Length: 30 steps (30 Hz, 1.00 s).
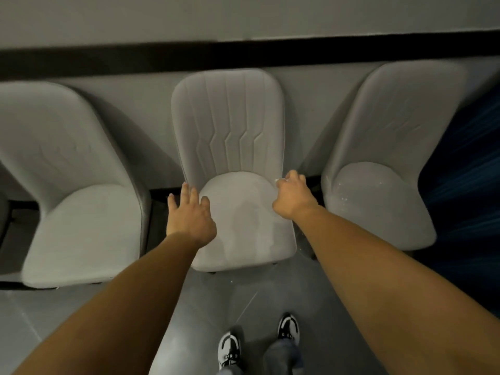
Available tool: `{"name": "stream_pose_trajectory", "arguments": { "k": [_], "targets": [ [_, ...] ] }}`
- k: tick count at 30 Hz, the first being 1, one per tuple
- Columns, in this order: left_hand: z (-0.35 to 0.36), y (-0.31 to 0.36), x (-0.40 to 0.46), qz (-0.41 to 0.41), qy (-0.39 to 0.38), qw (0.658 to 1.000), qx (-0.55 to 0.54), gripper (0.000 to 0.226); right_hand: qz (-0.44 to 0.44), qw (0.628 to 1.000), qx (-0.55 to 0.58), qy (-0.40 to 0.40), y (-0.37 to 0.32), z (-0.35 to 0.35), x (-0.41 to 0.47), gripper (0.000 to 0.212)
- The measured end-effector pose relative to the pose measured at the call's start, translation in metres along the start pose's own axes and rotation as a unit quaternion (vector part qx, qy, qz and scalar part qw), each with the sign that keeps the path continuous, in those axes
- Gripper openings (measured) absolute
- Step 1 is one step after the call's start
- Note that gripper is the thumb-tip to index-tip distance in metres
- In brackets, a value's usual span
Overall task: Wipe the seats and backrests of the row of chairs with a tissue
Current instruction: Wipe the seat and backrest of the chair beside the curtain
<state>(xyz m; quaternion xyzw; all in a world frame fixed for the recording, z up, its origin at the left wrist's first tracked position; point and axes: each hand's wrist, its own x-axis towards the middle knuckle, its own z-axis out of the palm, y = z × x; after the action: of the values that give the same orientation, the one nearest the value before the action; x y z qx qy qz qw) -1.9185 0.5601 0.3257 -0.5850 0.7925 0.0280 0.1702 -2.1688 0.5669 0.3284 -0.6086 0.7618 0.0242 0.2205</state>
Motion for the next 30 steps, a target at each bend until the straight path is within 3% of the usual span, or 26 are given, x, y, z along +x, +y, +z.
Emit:
{"name": "stream_pose_trajectory", "arguments": {
  "k": [7, 18, 24, 30],
  "targets": [
    [-0.062, 0.009, -0.065, 0.009, 0.034, 0.999, 0.014, 0.07, 0.053, 0.998, 0.02, 0.038, 0.02, -0.058, -0.103, 0.044],
    [-0.109, 0.058, -0.112, 0.1, 0.048, 0.993, 0.037, 0.07, 0.171, 0.983, 0.038, 0.054, 0.094, -0.086, -0.232, 0.061],
    [-0.132, 0.13, -0.125, 0.148, 0.058, 0.986, 0.048, 0.071, 0.199, 0.975, 0.056, 0.078, 0.158, -0.11, -0.257, 0.058],
    [-0.152, 0.226, -0.121, 0.125, 0.062, 0.99, 0.038, 0.072, 0.175, 0.979, 0.057, 0.081, 0.253, -0.135, -0.262, 0.058]
  ]
}}
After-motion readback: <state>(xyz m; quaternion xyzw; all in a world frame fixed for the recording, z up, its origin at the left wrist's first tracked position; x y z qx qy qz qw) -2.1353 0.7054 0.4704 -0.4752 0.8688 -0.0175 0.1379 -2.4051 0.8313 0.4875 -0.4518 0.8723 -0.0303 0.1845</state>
